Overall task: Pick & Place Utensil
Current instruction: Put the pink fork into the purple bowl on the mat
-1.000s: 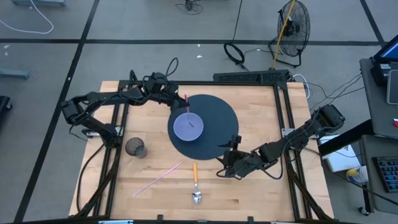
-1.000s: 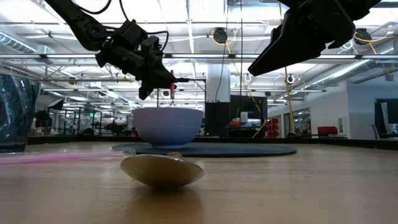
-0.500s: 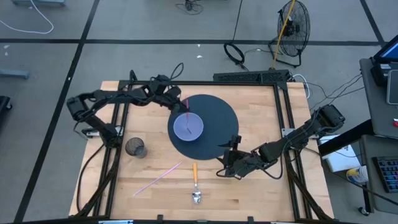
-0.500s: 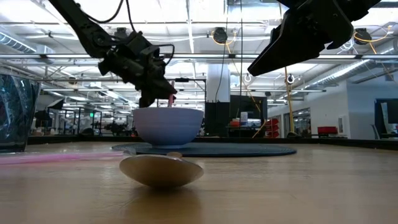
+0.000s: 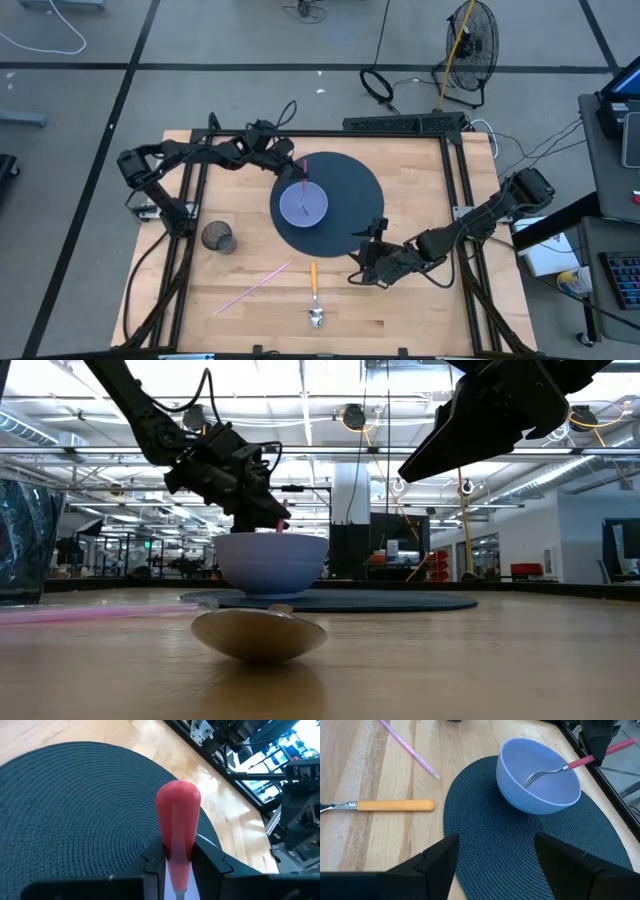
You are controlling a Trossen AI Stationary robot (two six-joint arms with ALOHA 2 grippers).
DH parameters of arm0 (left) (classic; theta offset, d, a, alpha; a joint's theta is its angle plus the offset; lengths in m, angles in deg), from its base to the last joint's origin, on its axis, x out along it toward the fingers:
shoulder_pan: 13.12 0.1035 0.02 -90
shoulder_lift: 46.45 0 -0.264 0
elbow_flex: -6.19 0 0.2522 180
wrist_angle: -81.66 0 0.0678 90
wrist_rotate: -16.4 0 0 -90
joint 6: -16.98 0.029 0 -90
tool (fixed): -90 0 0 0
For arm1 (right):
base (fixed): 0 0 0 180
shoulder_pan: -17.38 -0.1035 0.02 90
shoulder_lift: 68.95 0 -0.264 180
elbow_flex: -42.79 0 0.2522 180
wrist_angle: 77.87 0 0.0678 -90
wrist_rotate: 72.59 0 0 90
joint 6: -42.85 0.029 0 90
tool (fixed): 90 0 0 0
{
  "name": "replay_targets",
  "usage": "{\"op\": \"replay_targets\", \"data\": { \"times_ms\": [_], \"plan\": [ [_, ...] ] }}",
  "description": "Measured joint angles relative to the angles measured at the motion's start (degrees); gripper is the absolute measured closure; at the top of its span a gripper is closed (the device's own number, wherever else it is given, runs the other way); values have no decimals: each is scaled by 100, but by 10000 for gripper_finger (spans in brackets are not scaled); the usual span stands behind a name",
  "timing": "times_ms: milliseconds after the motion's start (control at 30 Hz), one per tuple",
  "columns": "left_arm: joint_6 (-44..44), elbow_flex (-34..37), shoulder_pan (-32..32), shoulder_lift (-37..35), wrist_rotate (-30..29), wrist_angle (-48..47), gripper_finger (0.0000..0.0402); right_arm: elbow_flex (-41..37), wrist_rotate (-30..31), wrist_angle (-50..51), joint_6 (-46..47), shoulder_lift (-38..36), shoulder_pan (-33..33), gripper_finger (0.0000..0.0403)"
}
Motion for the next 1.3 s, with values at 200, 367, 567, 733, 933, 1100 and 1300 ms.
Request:
{"op": "replay_targets", "data": {
  "times_ms": [200, 367, 567, 733, 933, 1100, 1300],
  "plan": [
    [123, 3, 82, 5, -290, -50, 308, 0, -1, 0, 2, 0, 0, 149],
    [350, 22, 91, 24, -1102, -440, 247, 0, -2, 2, 4, 0, 0, 149],
    [472, 26, 87, 24, -1203, -641, 242, 0, -2, 2, 4, 0, 0, 149],
    [455, 26, 82, 22, -1083, -467, 273, 0, 0, 2, 4, 0, 0, 149],
    [443, 24, 82, 15, -965, -292, 306, 0, -2, 2, 4, 0, 0, 149],
    [435, 20, 63, 13, -690, -158, 301, 1, -1, 2, 4, 0, 0, 149],
    [433, 19, 9, 13, -665, -120, 278, 2, -1, 2, 4, 0, 0, 149]
  ]
}}
